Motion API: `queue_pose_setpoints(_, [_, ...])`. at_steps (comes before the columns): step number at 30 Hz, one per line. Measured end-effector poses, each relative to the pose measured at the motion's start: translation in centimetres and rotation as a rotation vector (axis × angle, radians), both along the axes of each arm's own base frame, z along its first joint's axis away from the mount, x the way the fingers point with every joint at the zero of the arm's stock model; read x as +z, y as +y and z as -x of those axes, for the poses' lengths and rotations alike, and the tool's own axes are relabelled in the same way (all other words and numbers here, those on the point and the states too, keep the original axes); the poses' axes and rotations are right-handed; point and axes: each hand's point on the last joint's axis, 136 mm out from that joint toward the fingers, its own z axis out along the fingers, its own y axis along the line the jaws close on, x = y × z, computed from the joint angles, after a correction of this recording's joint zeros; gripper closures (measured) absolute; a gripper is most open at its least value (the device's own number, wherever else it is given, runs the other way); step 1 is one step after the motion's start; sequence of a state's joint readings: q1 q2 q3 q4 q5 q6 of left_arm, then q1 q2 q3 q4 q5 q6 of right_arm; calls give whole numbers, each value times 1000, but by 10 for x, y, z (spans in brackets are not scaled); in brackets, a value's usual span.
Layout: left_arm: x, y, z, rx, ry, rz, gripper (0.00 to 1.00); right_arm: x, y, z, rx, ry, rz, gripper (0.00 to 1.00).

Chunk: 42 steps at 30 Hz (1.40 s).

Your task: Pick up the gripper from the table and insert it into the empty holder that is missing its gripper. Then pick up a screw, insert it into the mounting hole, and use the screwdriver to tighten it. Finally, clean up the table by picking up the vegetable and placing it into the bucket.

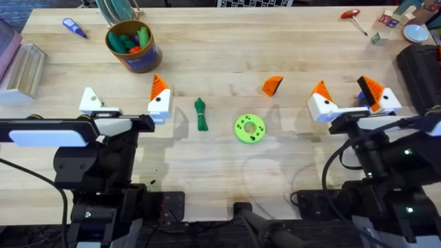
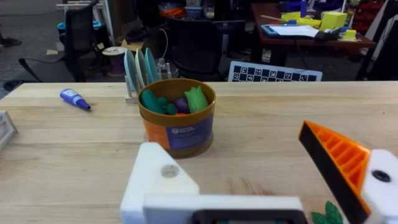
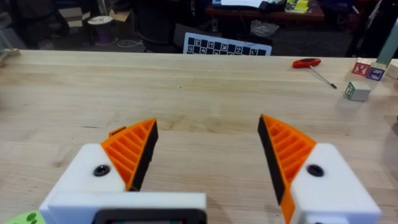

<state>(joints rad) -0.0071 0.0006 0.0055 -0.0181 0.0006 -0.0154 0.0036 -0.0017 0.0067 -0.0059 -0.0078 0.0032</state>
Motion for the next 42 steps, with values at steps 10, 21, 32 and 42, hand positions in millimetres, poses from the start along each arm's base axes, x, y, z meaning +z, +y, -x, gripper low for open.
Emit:
queue_pose_setpoints(10, [0, 2, 0, 13, 1, 0, 15, 0, -3, 0, -19, 0, 5, 10])
queue_pose_setpoints(21, [37, 4, 30, 28, 220, 25, 15, 5, -8, 20, -41, 262, 32, 10])
queue_pose_setpoints(32, [87, -13, 32, -58, 671, 57, 15, 92, -8, 2, -33, 403, 63, 10])
queue_pose_setpoints(42, [61, -60, 13, -301, 936, 187, 13, 91, -8, -4, -32, 440, 62, 10])
